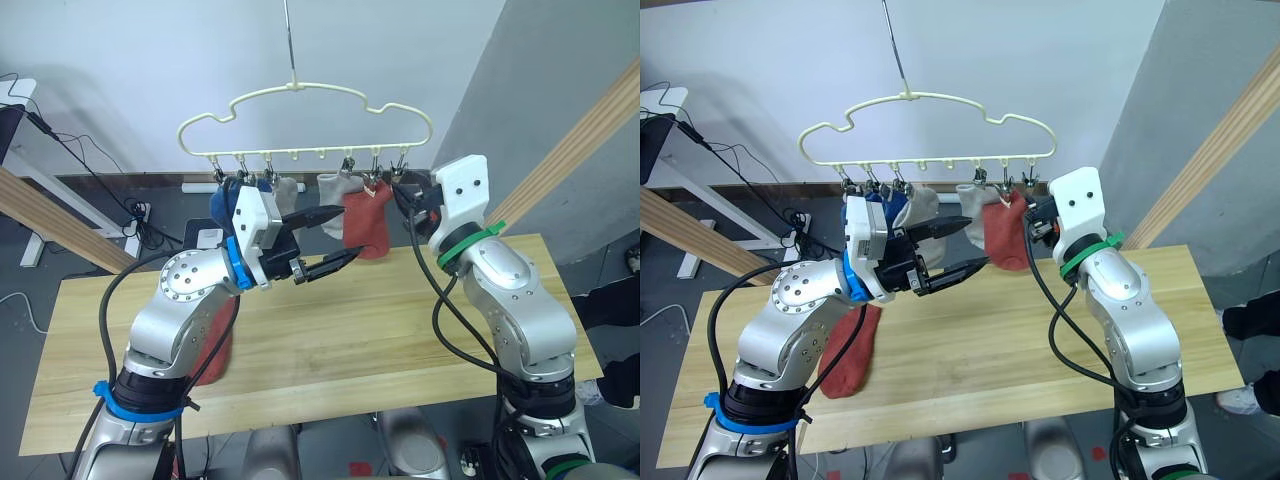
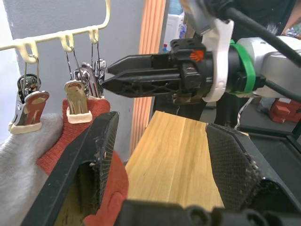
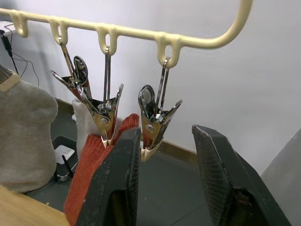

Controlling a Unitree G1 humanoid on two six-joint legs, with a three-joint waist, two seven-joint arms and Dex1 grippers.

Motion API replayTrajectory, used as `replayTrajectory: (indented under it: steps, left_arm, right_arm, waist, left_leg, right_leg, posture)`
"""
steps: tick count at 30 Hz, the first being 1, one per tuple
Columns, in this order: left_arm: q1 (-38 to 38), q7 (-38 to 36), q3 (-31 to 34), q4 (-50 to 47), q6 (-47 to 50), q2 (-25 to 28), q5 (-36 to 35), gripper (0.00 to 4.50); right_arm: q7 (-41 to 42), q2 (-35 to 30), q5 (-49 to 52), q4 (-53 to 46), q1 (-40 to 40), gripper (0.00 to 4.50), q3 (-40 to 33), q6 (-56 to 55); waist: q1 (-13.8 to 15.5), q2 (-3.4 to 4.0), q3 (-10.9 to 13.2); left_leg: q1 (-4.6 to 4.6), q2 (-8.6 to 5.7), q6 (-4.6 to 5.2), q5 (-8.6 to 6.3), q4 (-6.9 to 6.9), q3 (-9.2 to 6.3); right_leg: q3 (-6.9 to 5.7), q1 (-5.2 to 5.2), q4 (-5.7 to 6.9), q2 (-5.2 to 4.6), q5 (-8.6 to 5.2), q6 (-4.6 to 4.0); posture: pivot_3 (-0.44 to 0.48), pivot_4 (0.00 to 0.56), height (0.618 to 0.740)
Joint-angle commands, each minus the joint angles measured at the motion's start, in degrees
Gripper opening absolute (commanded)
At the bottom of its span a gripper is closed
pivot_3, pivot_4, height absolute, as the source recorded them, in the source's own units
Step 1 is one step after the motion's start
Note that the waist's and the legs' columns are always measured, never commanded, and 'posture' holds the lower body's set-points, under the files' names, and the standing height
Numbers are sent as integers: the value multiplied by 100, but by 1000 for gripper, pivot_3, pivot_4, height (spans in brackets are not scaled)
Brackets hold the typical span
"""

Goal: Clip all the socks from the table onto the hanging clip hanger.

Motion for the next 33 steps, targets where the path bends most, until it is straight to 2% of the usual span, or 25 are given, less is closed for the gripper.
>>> replayTrajectory:
  steps: [1,14,23,29,33]
  left_arm:
    - [-50,-27,38,-155,-95,-29,9,3276]
    - [-72,-84,5,-77,-150,-57,123,3276]
    - [-74,-128,-18,-23,-245,-97,231,3276]
    - [-51,-152,-18,-36,-250,-106,247,3276]
    - [-50,-176,-30,-26,-254,-105,251,3276]
  right_arm:
    - [-71,79,-49,-97,-96,1799,22,61]
    - [-406,395,-346,221,-318,1799,12,-80]
    - [-534,387,-536,297,-360,1799,-92,-104]
    - [-554,423,-480,209,-452,1799,-182,98]
    - [-560,708,-228,198,-620,1799,-335,221]
  waist:
    - [1,0,0]
    - [-5,0,0]
    - [-4,0,0]
    - [-11,0,0]
    - [-13,1,0]
  left_leg:
    - [0,0,0,0,0,0]
    - [0,0,0,0,0,-1]
    - [-1,0,0,0,0,0]
    - [-1,0,0,0,0,0]
    - [-1,1,0,0,-1,-1]
  right_leg:
    - [0,0,0,0,0,0]
    - [-1,-1,2,0,2,-2]
    - [-1,-2,1,0,2,-2]
    - [0,-2,2,0,2,-2]
    - [-1,-3,2,0,2,-2]
  posture:
    - [-249,293,740]
    - [-246,291,740]
    - [-248,289,740]
    - [-253,289,740]
    - [-255,288,740]
